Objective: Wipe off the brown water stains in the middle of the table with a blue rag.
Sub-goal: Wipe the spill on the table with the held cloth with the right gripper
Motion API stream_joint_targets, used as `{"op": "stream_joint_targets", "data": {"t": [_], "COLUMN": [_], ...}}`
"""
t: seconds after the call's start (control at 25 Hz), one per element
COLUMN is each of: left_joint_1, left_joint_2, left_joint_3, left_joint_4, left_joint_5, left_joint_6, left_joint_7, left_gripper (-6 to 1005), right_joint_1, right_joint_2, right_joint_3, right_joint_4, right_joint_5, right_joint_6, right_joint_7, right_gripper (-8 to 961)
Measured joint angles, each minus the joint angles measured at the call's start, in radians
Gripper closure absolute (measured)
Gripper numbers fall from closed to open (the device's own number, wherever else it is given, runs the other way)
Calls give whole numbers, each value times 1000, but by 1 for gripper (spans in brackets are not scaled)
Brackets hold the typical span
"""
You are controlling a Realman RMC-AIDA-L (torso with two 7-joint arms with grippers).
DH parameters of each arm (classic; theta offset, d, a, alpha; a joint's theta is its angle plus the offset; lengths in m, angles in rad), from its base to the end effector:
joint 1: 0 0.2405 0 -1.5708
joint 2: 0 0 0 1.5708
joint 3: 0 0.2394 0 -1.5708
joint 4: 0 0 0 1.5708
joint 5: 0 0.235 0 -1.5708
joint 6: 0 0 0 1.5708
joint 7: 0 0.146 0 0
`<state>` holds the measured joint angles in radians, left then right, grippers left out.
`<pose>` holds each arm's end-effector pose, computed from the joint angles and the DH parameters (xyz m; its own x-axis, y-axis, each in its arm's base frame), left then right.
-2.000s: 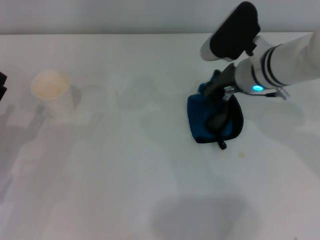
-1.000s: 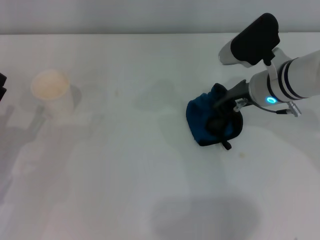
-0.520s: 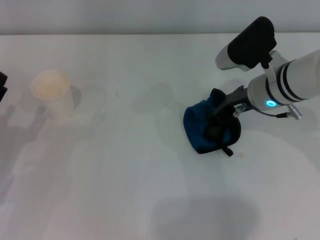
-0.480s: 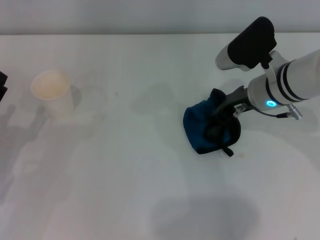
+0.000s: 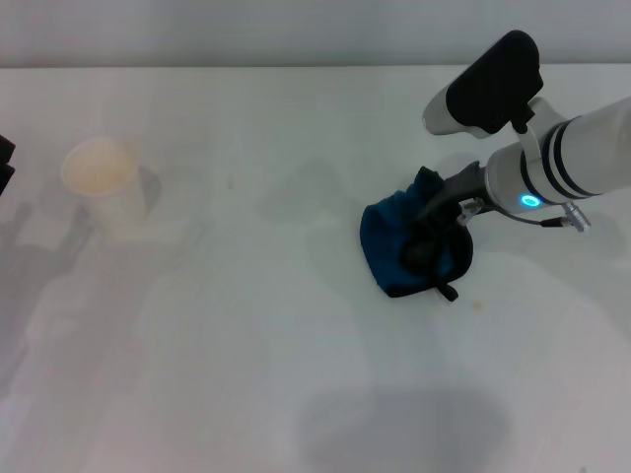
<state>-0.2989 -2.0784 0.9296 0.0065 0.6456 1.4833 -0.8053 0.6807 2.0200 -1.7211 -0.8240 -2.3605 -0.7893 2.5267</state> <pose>-0.3632 0.2654 0.0044 0.2632 -0.0182 0.9646 0.9377 -0.2301 -0.2602 0.2154 0.4122 -0.0783 0.8025 -0.5947 0.0475 -0.4781 -0.6887 -0.5450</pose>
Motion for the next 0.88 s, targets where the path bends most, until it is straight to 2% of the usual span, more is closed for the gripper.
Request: {"op": "stream_joint_targets", "data": {"t": [0.2,0.28,0.52,0.68,0.88], "left_joint_1": [0,0,0,4,7], "left_joint_2": [0,0,0,0,0], "left_joint_3": [0,0,0,-1,-2], "left_joint_4": [0,0,1,1,1], "left_joint_5": [-3,-4,-5,-6,-6], "left_joint_6": [0,0,0,0,0], "left_joint_7": [0,0,0,0,0], "left_gripper": [105,105,104,104,106], "right_joint_1": [20,34,50,47,40], "right_joint_2": [-3,-2,-3,-10,-9], "right_joint_3": [-1,0,6,25,79], "right_joint_4": [24,42,72,76,76], "right_joint_5": [-11,-24,-47,-57,-107], "right_joint_6": [42,66,136,163,177], "right_joint_7": [0,0,0,0,0], "right_gripper": [479,695,891,899,910]}}
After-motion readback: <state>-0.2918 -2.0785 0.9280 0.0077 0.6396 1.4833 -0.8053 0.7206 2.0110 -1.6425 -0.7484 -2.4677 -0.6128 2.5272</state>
